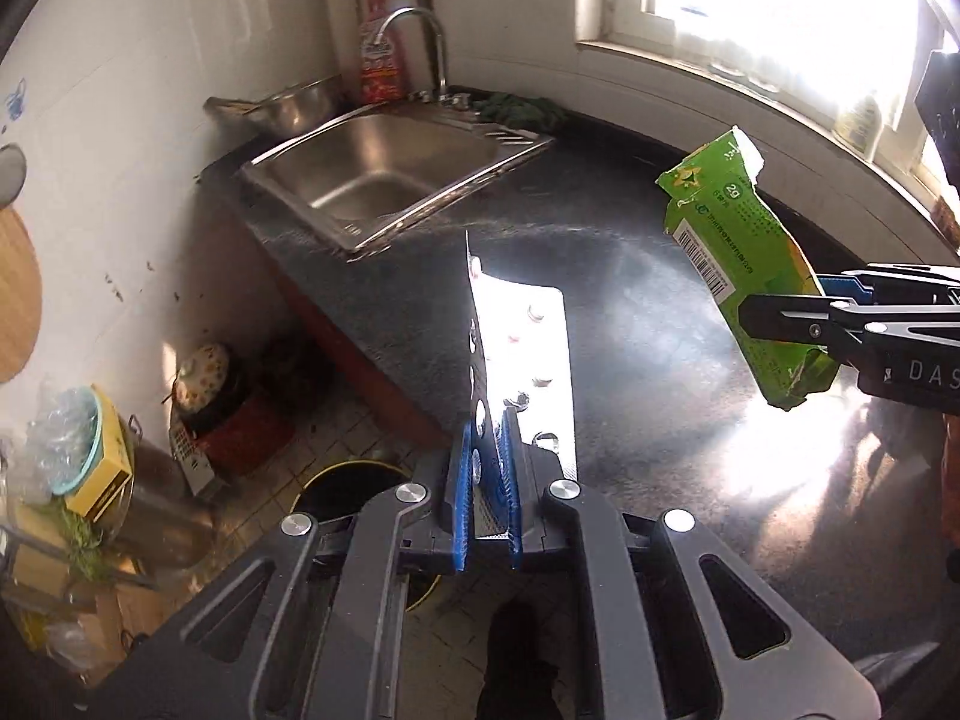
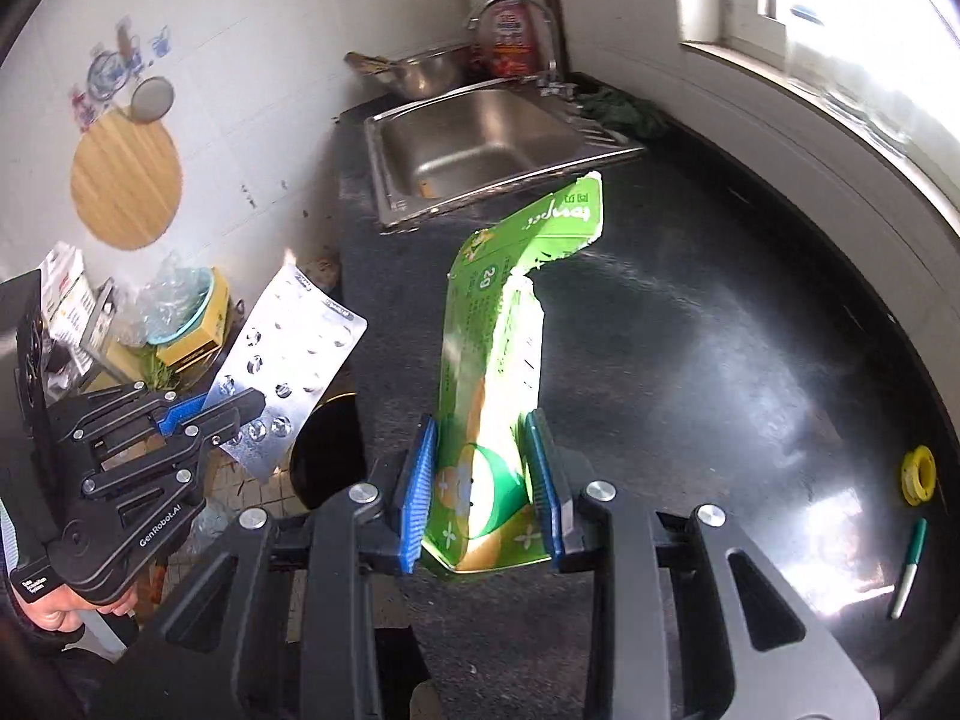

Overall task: Collect trash
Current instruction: 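Lift both items and carry them toward the black bin, then hold both items over the black bin and open both grippers to drop them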

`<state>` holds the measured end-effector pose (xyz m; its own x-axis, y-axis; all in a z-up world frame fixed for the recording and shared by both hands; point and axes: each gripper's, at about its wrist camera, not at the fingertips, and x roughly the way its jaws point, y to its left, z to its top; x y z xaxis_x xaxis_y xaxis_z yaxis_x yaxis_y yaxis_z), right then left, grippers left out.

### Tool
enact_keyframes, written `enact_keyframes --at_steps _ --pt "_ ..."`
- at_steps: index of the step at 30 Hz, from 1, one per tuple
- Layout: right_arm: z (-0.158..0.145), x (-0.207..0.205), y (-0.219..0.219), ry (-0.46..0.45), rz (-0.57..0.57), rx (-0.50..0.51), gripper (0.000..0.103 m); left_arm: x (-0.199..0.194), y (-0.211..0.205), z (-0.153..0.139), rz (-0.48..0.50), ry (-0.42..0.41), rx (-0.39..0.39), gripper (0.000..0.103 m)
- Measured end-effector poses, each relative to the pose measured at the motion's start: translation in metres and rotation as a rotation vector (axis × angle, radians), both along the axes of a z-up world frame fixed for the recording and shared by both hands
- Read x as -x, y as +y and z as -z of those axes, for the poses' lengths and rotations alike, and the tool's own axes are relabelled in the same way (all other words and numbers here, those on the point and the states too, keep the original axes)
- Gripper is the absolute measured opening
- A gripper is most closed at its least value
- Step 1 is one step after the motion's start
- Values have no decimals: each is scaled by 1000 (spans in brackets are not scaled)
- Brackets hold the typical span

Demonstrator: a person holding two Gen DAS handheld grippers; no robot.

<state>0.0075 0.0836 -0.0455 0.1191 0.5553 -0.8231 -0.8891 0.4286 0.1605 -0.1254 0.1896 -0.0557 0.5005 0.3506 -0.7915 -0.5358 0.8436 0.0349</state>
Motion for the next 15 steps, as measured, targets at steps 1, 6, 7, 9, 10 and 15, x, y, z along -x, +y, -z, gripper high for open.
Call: enact_keyframes --at_steps 1,6,7,9,10,15 --pt "2 10 17 9 -45 4 30 13 11 3 -42 5 5 9" --pt "19 65 91 48 -242 30 30 74 55 18 -229 21 39 9" --pt "23 73 102 55 -270 38 30 83 63 23 -257 24 52 9" --pt "32 89 123 78 -312 56 30 99 77 34 -299 27 83 9" --pt "37 95 133 86 -327 67 30 105 84 41 -314 27 95 9" --pt "70 110 176 118 -361 143 31 118 111 83 -358 50 141 9"
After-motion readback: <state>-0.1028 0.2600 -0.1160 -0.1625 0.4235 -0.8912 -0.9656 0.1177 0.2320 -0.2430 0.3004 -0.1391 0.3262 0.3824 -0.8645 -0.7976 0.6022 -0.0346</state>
